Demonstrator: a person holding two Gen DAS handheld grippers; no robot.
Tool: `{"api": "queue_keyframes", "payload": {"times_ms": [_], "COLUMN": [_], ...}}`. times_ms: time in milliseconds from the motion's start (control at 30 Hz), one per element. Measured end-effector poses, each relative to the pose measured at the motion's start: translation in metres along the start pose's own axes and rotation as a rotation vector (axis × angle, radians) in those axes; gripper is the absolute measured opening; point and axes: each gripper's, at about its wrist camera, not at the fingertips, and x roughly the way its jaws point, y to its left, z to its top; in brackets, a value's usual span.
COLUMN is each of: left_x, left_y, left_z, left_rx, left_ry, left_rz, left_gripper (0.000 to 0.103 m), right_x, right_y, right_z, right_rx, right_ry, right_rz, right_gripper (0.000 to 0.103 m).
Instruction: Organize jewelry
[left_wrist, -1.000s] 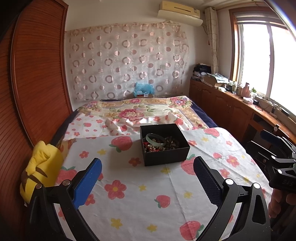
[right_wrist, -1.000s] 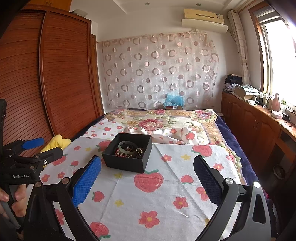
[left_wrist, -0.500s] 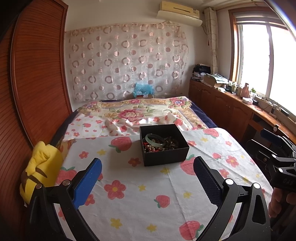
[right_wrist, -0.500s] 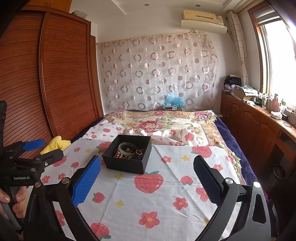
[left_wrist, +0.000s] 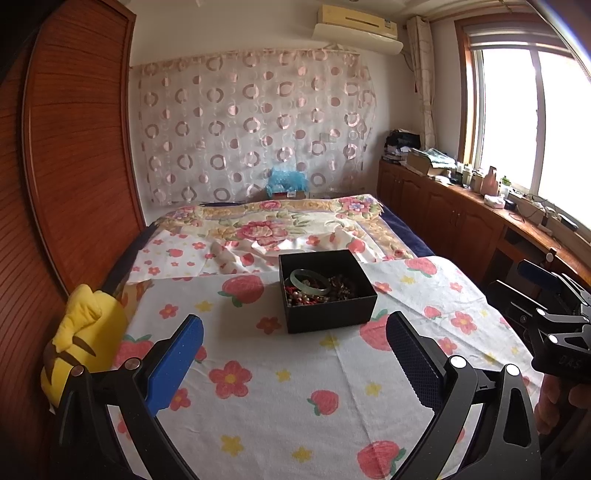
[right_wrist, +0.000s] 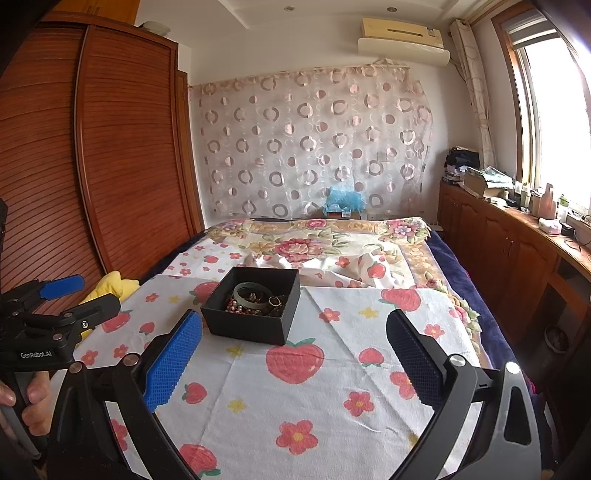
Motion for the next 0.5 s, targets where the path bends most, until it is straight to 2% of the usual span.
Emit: {"api": "queue_keyframes", "payload": {"times_ms": [500], "left_x": [0.0009], "left_y": [-0.0003], "left_z": [-0.0008], "left_rx": [-0.001], "left_ry": [0.001], "left_rz": [-0.001], "left_gripper": [0.096], "right_x": [-0.0002], "right_y": [-0.0006], "right_z": [-0.0001], "right_rx": [0.001], "right_ry": [0.000], "right_rz": [0.001], "right_gripper": [0.100]}}
